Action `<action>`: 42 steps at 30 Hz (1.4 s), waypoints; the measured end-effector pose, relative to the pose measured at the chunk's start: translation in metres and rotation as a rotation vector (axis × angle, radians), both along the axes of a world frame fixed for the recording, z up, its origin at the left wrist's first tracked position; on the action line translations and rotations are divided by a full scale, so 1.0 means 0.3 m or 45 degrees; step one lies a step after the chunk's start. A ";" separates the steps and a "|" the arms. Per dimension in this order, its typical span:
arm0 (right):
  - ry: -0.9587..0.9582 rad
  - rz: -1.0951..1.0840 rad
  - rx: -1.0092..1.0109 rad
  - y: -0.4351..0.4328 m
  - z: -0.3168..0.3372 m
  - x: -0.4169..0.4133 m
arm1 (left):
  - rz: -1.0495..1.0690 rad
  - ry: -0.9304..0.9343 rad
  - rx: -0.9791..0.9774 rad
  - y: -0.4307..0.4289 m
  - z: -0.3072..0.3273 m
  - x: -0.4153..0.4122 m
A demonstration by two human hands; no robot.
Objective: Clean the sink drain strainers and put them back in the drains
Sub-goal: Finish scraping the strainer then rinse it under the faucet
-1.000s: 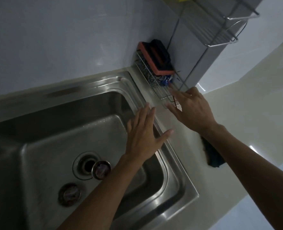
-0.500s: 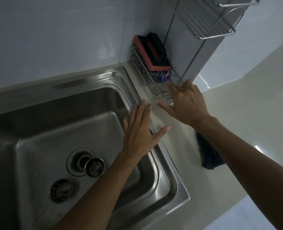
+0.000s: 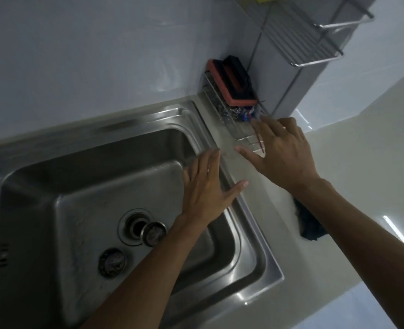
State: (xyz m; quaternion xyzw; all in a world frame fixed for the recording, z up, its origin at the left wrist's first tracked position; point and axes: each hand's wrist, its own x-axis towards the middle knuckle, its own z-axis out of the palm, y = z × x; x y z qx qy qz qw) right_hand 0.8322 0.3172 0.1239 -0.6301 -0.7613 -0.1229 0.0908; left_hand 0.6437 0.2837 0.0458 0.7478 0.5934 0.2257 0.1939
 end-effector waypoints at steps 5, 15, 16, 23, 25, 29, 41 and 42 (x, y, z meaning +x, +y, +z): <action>0.336 0.176 0.122 -0.081 0.046 -0.216 | 0.136 0.082 0.102 -0.058 0.091 -0.243; 2.036 0.069 -1.002 -0.225 0.026 -1.192 | 0.765 0.356 0.187 -0.406 0.229 -1.203; 2.209 0.059 -1.163 -0.230 0.027 -1.283 | 0.786 0.392 0.144 -0.411 0.246 -1.281; 2.981 -0.122 -1.503 -0.169 0.005 -1.697 | 0.529 0.823 0.091 -0.253 0.267 -1.585; 3.077 -0.210 -1.454 -0.141 -0.002 -1.745 | 0.443 0.852 0.116 -0.202 0.255 -1.608; 3.193 -0.281 -1.378 -0.107 -0.016 -1.794 | 0.349 0.896 0.149 -0.144 0.226 -1.649; 3.330 -0.304 -1.266 -0.088 -0.073 -1.884 | 0.282 0.831 0.122 0.008 0.192 -1.788; 3.328 -0.299 -1.266 -0.090 -0.073 -1.883 | 0.279 0.826 0.122 0.013 0.185 -1.798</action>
